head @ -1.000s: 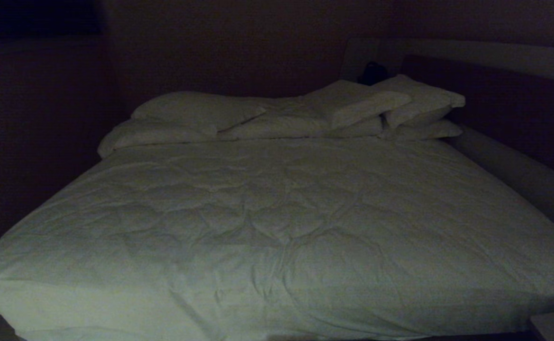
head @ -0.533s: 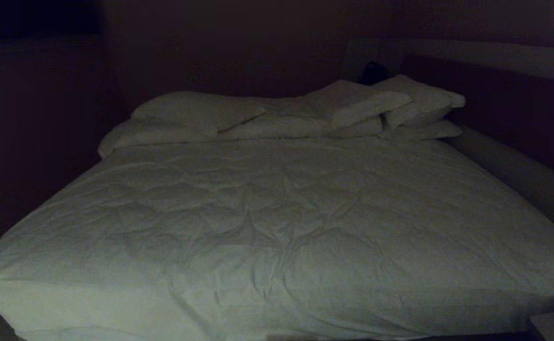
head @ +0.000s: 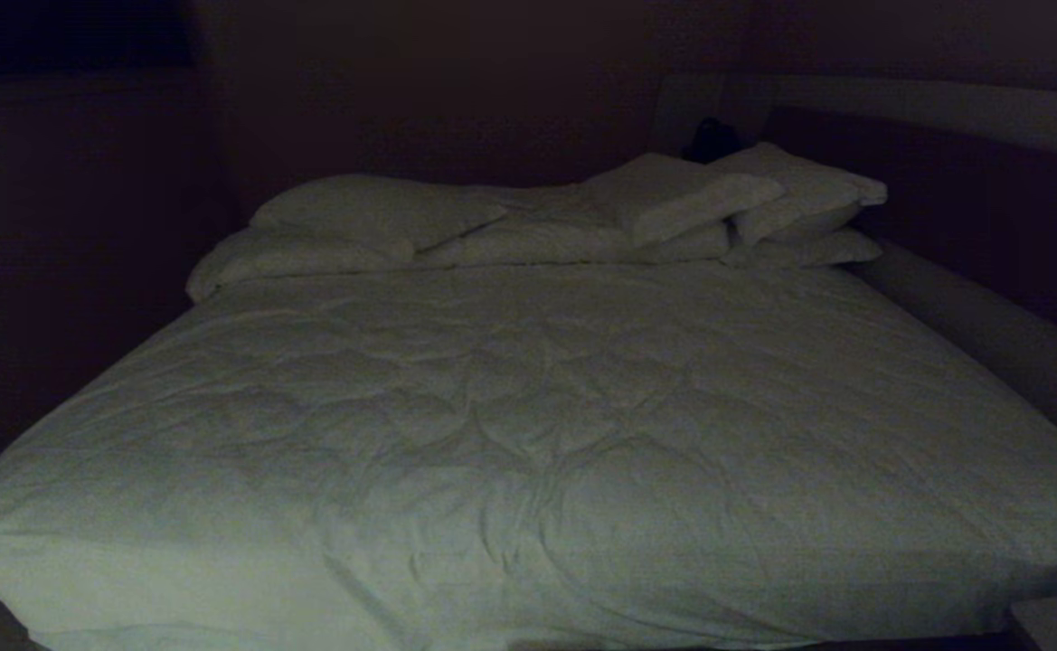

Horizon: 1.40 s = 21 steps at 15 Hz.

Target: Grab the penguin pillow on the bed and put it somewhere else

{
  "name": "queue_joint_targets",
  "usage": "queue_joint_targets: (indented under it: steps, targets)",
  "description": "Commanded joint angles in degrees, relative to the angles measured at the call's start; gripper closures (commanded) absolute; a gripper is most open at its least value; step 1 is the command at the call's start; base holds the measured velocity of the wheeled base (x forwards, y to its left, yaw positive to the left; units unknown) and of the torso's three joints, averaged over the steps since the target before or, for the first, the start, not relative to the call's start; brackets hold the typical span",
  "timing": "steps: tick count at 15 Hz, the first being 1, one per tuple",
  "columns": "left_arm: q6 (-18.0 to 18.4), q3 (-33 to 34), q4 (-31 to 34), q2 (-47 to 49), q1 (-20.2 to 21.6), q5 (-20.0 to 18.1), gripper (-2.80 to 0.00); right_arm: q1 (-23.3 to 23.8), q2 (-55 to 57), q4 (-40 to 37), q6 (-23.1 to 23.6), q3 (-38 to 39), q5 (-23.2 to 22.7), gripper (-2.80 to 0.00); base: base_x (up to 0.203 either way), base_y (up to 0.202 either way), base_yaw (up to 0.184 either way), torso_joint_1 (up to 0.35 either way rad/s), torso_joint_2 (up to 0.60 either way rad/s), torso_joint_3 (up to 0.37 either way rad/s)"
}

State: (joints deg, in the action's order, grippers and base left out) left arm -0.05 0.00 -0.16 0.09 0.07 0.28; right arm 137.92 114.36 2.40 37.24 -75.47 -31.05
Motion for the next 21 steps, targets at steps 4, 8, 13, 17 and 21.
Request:
queue_joint_targets:
  steps: [4,8,13,17,21]
  targets:
    - [0.0,0.0,0.0,0.0,0.0,0.0,0.00,0.3,-4.8,-3.3,0.2,0.3,-1.9,0.00,0.000,0.000,0.000,0.000,0.00,0.000]
    - [0.0,0.0,0.0,0.0,0.0,0.1,0.00,0.4,-3.9,-2.5,0.2,-0.5,-1.6,0.00,0.000,0.000,0.000,0.000,0.00,0.000]
    - [0.0,0.0,0.0,0.0,0.0,0.0,0.00,0.4,1.5,0.1,0.4,-3.0,-1.2,0.00,0.000,0.000,0.000,0.000,0.00,0.000]
    - [0.0,0.0,0.0,0.0,0.0,0.1,0.00,0.4,7.9,7.3,0.8,-4.1,-1.2,0.00,0.000,0.000,0.000,0.000,0.00,0.000]
    - [0.0,0.0,0.0,0.0,0.0,0.1,0.00,-0.1,10.4,0.7,2.7,-7.4,-1.1,0.00,0.000,0.000,0.000,0.000,0.00,0.000]
